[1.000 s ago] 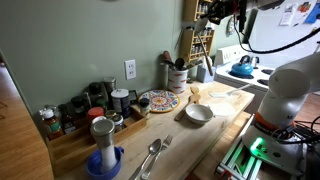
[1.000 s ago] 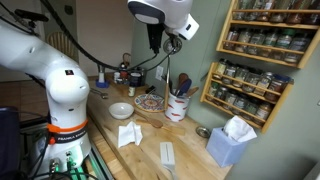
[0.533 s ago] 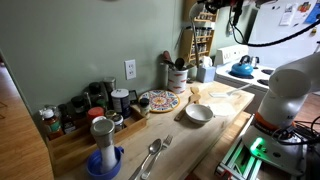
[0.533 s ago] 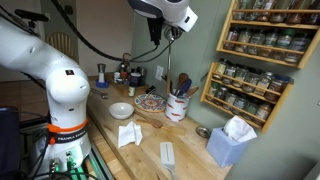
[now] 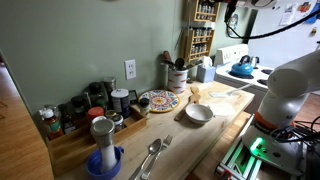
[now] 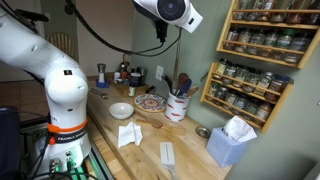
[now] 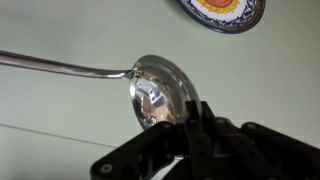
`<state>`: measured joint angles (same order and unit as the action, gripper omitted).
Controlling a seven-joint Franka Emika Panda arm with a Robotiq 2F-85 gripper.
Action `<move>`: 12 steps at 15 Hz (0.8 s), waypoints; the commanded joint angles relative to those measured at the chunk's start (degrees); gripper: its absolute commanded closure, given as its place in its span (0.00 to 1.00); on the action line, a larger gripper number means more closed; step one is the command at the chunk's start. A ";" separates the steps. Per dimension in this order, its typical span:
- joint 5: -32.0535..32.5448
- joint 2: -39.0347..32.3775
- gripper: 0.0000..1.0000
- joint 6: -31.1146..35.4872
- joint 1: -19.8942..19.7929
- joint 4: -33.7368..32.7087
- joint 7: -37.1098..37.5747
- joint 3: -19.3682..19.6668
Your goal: Put the silver serving spoon in the utensil holder
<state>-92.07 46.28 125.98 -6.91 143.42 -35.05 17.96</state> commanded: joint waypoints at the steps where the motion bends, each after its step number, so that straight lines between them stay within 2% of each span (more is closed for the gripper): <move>1: -8.15 -5.48 0.98 -1.71 -3.87 -0.57 -5.16 -1.62; 6: -12.54 -10.96 0.98 -2.47 -7.13 0.26 -8.62 -4.40; 12: -10.13 -14.87 0.98 -2.88 -9.24 2.35 -8.68 -6.25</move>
<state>-102.55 32.88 125.25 -14.12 144.60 -42.87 12.62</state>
